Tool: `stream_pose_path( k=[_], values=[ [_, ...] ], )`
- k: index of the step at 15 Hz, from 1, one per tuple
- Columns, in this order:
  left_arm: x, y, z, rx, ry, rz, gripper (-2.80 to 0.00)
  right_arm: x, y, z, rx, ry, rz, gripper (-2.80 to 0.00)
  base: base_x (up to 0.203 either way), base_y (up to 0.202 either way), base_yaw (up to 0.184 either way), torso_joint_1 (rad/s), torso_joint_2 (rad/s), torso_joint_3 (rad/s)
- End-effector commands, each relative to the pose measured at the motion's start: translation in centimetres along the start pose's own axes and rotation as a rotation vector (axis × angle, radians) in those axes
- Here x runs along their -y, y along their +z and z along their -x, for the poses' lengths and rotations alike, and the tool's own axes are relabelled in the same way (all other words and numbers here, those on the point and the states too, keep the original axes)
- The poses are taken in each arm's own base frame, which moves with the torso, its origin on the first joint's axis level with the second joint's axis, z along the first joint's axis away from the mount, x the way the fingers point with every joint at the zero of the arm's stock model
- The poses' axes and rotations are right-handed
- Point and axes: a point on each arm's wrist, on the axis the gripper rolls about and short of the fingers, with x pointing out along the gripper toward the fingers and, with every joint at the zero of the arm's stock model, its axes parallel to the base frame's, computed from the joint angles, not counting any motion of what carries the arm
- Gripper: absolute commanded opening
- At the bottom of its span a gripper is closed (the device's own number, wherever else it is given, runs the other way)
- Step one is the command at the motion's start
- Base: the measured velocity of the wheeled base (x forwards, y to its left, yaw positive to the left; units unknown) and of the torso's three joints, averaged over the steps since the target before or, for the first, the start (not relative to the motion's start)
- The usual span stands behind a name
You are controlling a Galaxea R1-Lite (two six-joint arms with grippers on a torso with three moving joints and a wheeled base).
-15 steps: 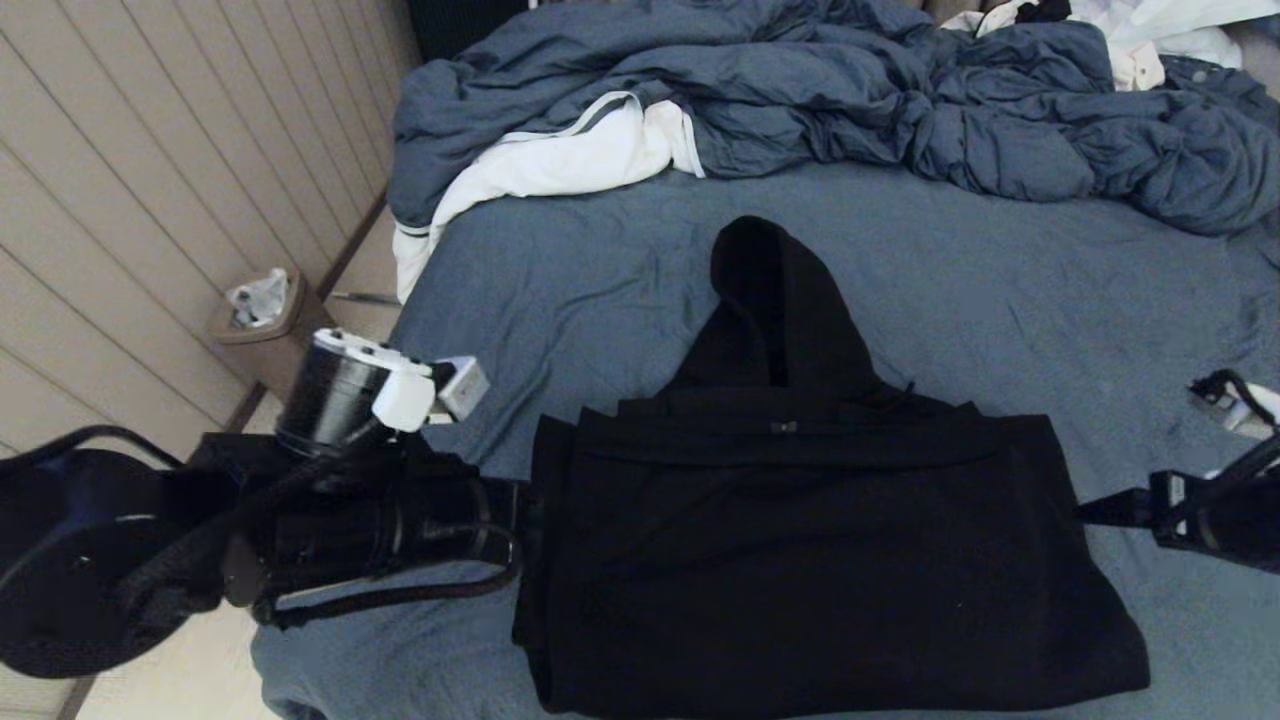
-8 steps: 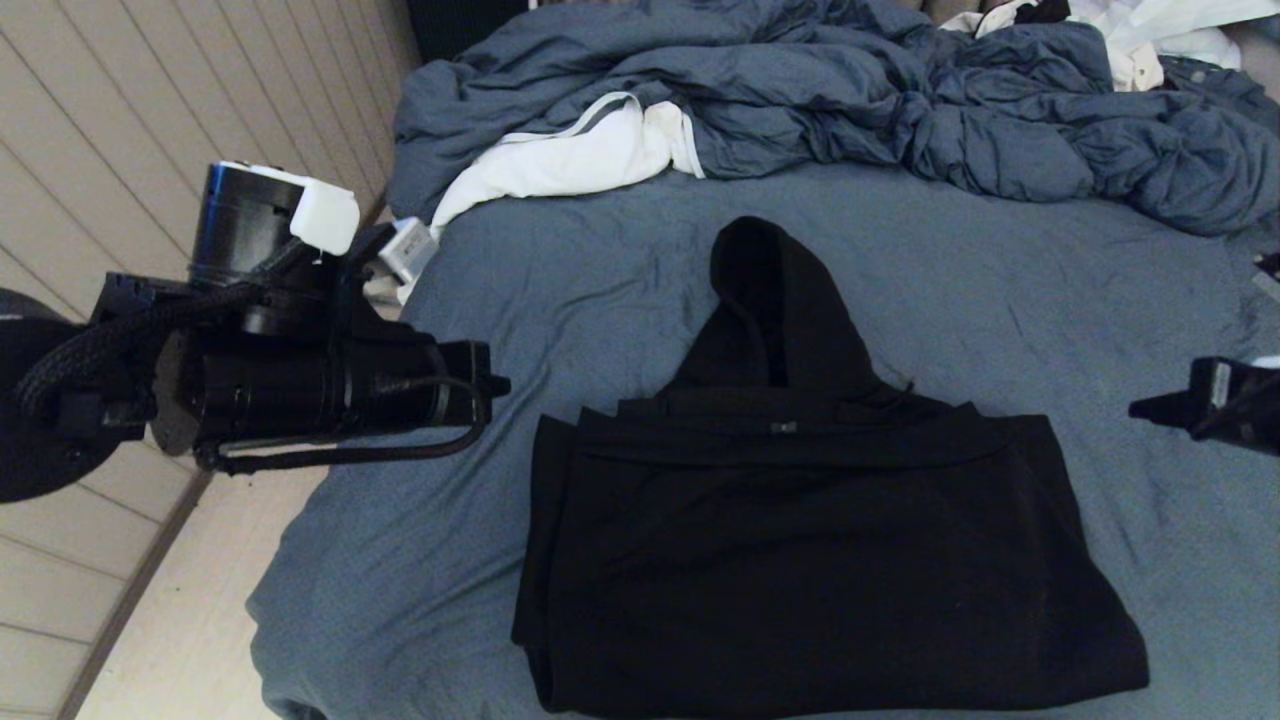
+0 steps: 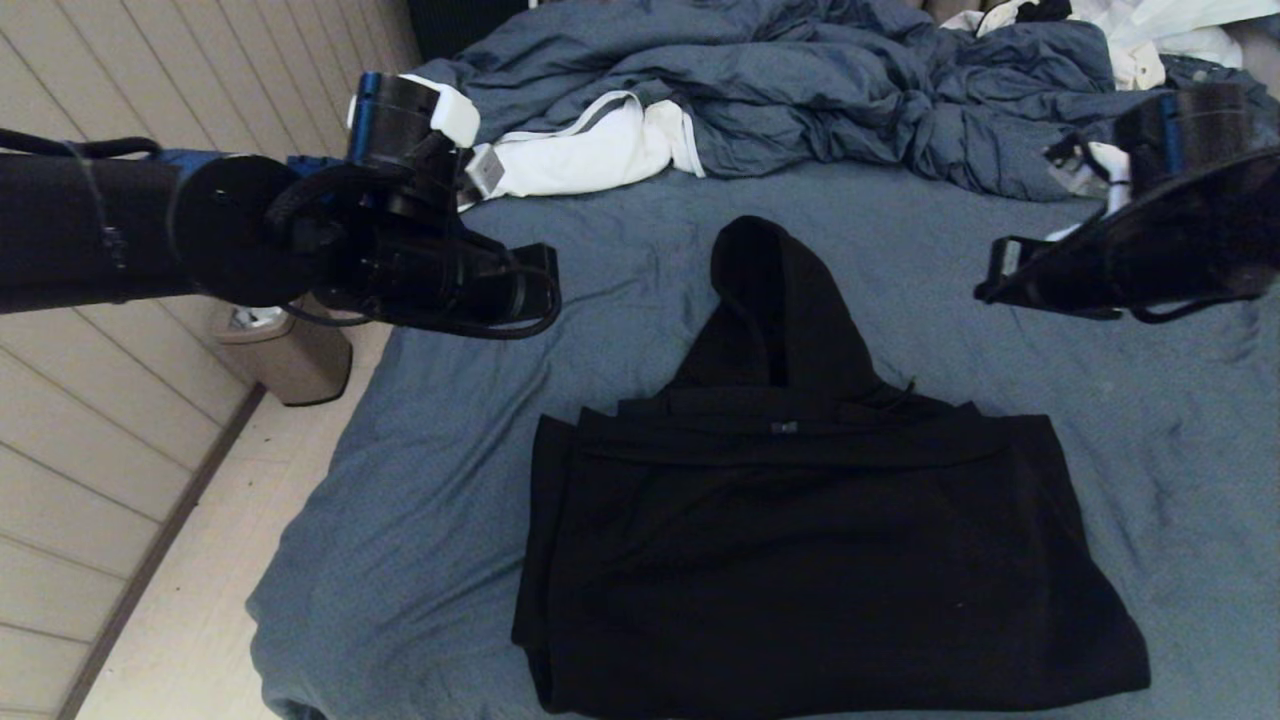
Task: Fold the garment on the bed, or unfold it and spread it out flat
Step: Fold the black sweatshirt
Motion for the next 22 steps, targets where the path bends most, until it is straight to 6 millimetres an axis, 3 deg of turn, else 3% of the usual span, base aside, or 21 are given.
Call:
stream_pose_path(
  k=[1, 3, 5, 7, 12, 15, 16, 17, 22],
  values=[
    [0.1, -1.5, -4.9, -0.053, 0.03, -0.002, -2.8, -3.3, -0.9, -5.2, -0.042, 0.012, 0.041, -2.8, 0.0, 0.0, 0.0, 0.0, 0.0, 0.0],
    [2.1, -3.0, -6.8, -0.081, 0.015, -0.003, -2.8, -5.6, -1.0, -7.2, -0.034, 0.04, 0.057, -2.8, 0.0, 0.0, 0.0, 0.0, 0.0, 0.0],
    [2.7, -4.2, -6.7, -0.115, 0.021, 0.038, -2.8, -6.7, -0.3, -7.7, 0.001, 0.062, 0.042, -2.8, 0.0, 0.0, 0.0, 0.0, 0.0, 0.0],
    [2.5, -4.0, -4.8, -0.113, 0.024, 0.066, -2.8, -7.6, 0.0, -7.6, 0.02, 0.109, 0.03, -2.8, 0.0, 0.0, 0.0, 0.0, 0.0, 0.0],
    [0.8, -4.7, 0.6, -0.091, 0.025, 0.053, -2.8, -7.3, 0.4, -8.0, 0.044, 0.168, 0.027, -2.8, 0.0, 0.0, 0.0, 0.0, 0.0, 0.0],
    [-1.7, -5.4, 2.0, -0.088, 0.074, 0.031, -2.8, -6.9, 0.7, -8.7, 0.093, 0.167, 0.059, -2.8, 0.0, 0.0, 0.0, 0.0, 0.0, 0.0],
    [-2.3, -5.6, 2.4, -0.091, 0.088, 0.033, -2.8, -7.0, 0.8, -9.0, 0.121, 0.171, 0.069, -0.38, 0.0, 0.0, 0.0, 0.0, 0.0, 0.0],
    [-2.6, -5.8, 3.0, -0.09, 0.095, 0.034, -2.8, -7.1, 0.8, -9.3, 0.133, 0.174, 0.072, 0.0, 0.0, 0.0, 0.0, 0.0, 0.0, 0.0],
    [-2.8, -6.0, 6.0, -0.063, 0.087, 0.012, -2.8, -7.0, 0.1, -11.8, 0.179, 0.176, 0.077, 0.0, 0.0, 0.0, 0.0, 0.0, 0.0, 0.0]
  ],
)
